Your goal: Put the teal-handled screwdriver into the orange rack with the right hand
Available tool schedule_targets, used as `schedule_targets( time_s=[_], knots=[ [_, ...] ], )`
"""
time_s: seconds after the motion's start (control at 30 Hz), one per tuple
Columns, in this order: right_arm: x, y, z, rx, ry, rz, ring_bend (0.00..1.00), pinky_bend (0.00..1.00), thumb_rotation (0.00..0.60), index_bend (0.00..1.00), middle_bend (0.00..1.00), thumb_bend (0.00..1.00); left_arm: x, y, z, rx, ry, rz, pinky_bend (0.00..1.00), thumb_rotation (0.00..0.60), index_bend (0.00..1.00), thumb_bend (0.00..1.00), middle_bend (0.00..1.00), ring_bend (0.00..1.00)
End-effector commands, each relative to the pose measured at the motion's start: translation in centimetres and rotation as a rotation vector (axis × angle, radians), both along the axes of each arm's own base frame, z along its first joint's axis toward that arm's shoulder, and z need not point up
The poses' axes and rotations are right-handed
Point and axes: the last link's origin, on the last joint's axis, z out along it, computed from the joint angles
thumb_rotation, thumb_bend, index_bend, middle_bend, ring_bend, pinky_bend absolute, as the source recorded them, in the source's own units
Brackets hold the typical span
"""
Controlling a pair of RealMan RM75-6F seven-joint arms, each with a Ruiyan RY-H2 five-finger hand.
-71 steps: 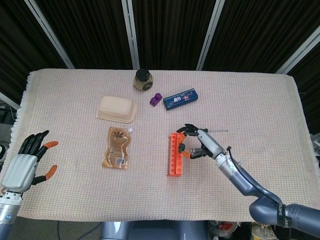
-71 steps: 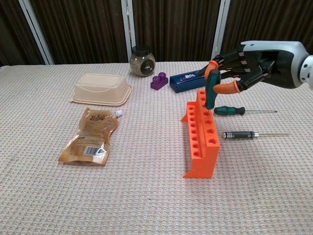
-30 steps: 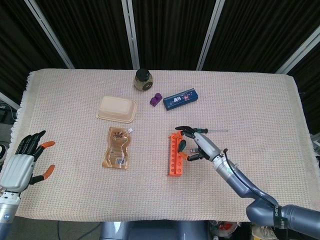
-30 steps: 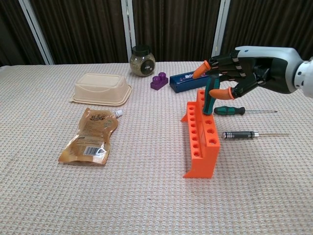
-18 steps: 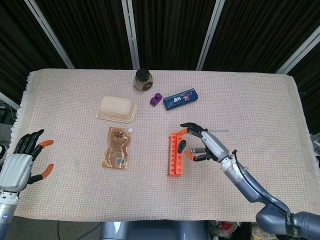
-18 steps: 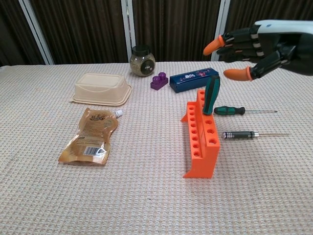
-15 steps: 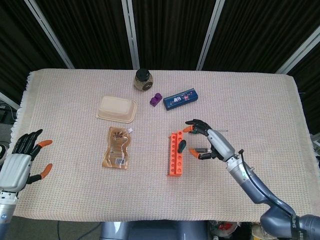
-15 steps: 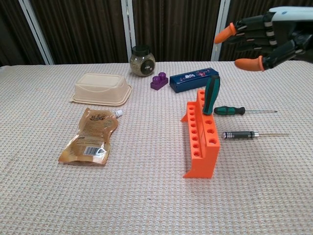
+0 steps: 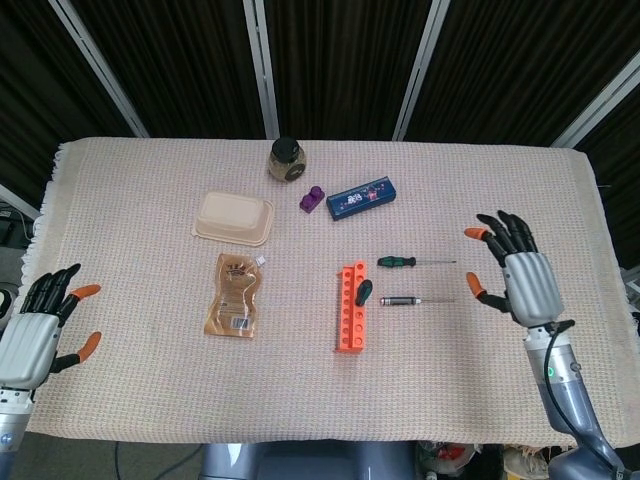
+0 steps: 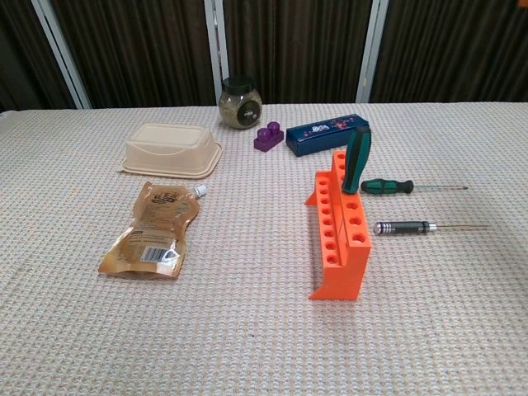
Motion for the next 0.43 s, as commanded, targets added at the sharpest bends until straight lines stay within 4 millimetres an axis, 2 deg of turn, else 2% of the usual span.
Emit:
schedule_targets(
  time_s=[0.03, 0.2, 0.3, 0.43],
  knots=[
    [-3.2, 2.9, -0.1, -0.061, 0.094, -0.095, 0.00, 0.01, 0.600, 0.19, 0.08, 0.34, -0.2, -0.2, 0.0, 0.004, 0.004, 0.004, 0.00, 0.600, 0.22, 0.32, 0.00, 0.00],
    [-5.8, 5.0, -0.3, -0.029, 0.156, -0.168, 0.00, 0.00, 0.600, 0.07, 0.00, 0.34, -0.7, -0.8, 0.3, 0.026, 0.011, 0.016, 0.00, 0.600, 0.21, 0.32, 0.00, 0.00],
    [-7.2, 6.1, -0.4, -0.017, 0.233, -0.208, 0.00, 0.00, 0.600, 0.01, 0.00, 0.34, -1.0, -1.1, 0.5, 0.040, 0.017, 0.025, 0.00, 0.600, 0.19, 0.32, 0.00, 0.00],
    [-7.7, 6.9, -0.6, 0.004, 0.271, -0.237, 0.00, 0.00, 0.600, 0.00, 0.00, 0.34, -1.2, -1.5, 0.3, 0.027, 0.028, 0.029, 0.00, 0.600, 0.19, 0.32, 0.00, 0.00]
  ],
)
